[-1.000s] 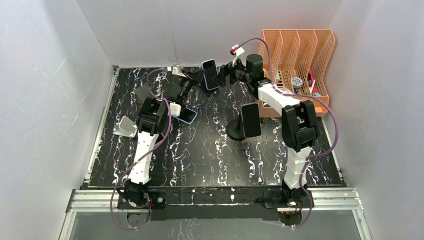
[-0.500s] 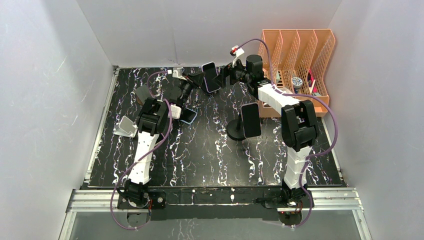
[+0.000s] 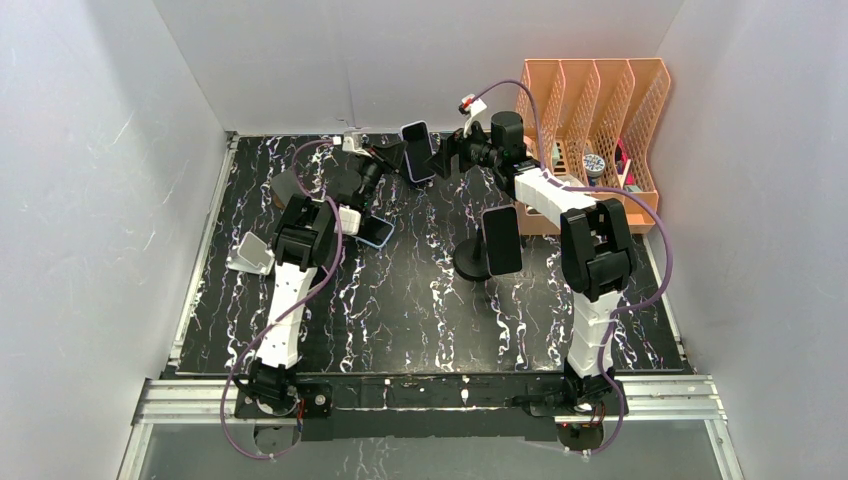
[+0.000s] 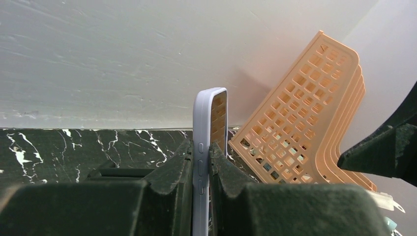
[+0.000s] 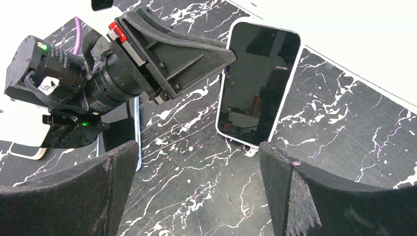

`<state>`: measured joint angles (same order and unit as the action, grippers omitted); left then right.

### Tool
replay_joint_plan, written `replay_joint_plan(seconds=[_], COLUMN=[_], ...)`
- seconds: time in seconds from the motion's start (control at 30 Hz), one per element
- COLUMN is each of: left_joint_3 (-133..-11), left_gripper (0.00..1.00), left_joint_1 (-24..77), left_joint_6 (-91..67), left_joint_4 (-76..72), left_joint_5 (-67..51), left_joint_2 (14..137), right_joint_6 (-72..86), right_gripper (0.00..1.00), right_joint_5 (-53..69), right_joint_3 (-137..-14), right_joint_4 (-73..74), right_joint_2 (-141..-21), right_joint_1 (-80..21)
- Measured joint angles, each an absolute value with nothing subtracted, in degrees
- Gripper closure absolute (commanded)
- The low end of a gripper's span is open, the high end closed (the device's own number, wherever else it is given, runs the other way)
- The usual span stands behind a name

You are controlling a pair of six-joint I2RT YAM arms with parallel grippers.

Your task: Place the phone on the phone stand

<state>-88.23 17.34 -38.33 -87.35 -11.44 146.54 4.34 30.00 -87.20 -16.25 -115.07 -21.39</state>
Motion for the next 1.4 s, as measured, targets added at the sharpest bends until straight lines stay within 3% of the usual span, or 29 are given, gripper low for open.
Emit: replay_joint_plan(seconds=[0.63,1.4], left_joint_3=[-92.75,-89.1], left_gripper=[1.0,1.0], left_joint_1=[16.45,16.67], left_joint_6=[-38.59,-37.04], left_joint_4=[-85.62,-88.62], left_joint_5=[-8.34,-8.38], left_joint_2=[146.93,147.68], right_joint_6=[4.32,4.27], right_gripper=[0.01,0.01], right_joint_5=[30.74,31.81], right_joint_3=[-87.2,-87.2], right_joint_4=[-15.86,-14.68], right_joint_2=[-115.77,-118.15], right_joint_1=[-21.39,-21.39])
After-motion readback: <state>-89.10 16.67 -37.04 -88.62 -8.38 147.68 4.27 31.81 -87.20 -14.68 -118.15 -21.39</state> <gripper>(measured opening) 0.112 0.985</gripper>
